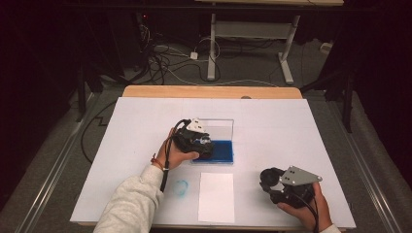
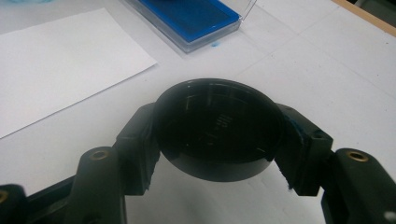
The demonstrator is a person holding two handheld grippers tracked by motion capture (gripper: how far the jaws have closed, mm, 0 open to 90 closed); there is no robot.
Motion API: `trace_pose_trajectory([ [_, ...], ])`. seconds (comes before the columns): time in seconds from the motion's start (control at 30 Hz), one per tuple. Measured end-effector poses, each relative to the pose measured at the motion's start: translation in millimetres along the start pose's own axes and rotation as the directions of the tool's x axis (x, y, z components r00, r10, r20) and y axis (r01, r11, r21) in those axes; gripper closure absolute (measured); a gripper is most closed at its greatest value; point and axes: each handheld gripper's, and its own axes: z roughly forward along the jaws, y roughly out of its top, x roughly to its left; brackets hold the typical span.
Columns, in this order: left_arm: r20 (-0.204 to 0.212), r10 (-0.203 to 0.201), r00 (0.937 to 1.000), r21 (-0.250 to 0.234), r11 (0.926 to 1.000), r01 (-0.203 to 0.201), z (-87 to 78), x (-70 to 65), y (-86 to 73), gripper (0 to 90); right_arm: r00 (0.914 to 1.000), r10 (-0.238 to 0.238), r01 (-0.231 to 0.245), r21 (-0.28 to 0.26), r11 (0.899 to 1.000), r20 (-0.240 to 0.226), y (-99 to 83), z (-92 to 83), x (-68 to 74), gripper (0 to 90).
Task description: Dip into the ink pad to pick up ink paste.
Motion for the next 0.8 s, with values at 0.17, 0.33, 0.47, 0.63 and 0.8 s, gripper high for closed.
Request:
trace_pose_trajectory([
  [0.17,0.009,-0.02,0.9998,-0.006,0.9998,0.02,-2.1,1.2,-2.9,54.8,1.0,0.002,-0.002,0.0,1.0,0.002,-0.1,0.0,-0.4,38.2],
  [0.33,0.018,-0.018,0.9997,-0.011,0.9998,0.018,-3.7,-1.4,-4.5,54.8,1.0,0.006,-0.006,0.003,1.0,0.002,0.0,0.4,0.3,38.2],
  [0.47,0.012,-0.011,0.9999,-0.018,0.9998,0.012,-3.2,-2.8,-6.7,54.7,1.0,-0.003,0.003,0.005,1.0,0.0,0.3,1.0,0.8,38.2],
  [0.63,0.007,-0.01,0.9999,-0.022,0.9997,0.01,-3.7,-3.2,-9.6,54.8,1.0,-0.002,0.002,0.003,1.0,-0.002,0.6,0.8,1.5,38.2],
  [0.8,-0.005,0.006,1.0,-0.035,0.9994,-0.007,-4.1,-5.3,-12.8,54.7,0.9999,-0.007,0.007,0.007,1.0,-0.011,0.7,1.2,2.7,38.2],
])
